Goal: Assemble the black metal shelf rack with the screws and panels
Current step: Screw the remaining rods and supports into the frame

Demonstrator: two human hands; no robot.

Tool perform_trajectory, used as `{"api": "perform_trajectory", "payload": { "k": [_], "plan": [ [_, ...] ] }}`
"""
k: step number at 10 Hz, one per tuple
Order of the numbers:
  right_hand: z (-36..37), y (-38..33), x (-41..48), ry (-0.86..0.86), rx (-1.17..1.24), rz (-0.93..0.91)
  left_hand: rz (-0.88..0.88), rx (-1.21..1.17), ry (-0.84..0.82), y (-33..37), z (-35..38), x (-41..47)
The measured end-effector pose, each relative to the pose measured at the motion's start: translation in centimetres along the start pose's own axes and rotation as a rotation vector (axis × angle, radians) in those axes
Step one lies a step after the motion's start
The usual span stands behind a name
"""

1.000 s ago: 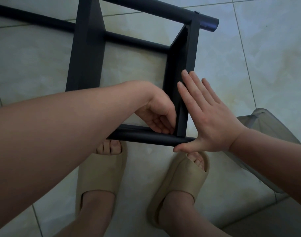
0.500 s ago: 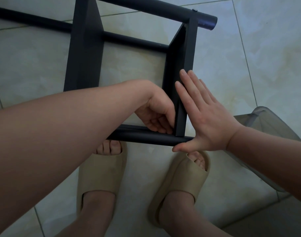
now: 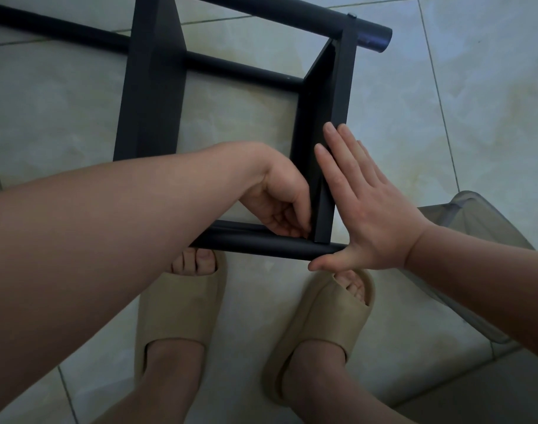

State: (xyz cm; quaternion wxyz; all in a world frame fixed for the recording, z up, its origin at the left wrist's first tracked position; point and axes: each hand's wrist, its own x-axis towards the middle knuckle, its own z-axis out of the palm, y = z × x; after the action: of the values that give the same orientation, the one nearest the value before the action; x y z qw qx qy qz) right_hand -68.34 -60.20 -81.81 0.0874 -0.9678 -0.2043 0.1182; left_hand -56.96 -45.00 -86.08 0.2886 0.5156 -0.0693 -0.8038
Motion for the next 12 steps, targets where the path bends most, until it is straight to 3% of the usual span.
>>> {"api": "perform_trajectory", "payload": {
  "k": [8, 12],
  "plan": [
    [0.10, 0.06, -0.01, 0.005, 0.008, -0.008, -0.032, 0.042, 0.037, 0.17, 0.45, -0.11],
    [0.18, 0.15, 0.00, 0.010, 0.009, -0.017, 0.047, -0.063, 0.004, -0.42, 0.36, -0.24]
  ]
}}
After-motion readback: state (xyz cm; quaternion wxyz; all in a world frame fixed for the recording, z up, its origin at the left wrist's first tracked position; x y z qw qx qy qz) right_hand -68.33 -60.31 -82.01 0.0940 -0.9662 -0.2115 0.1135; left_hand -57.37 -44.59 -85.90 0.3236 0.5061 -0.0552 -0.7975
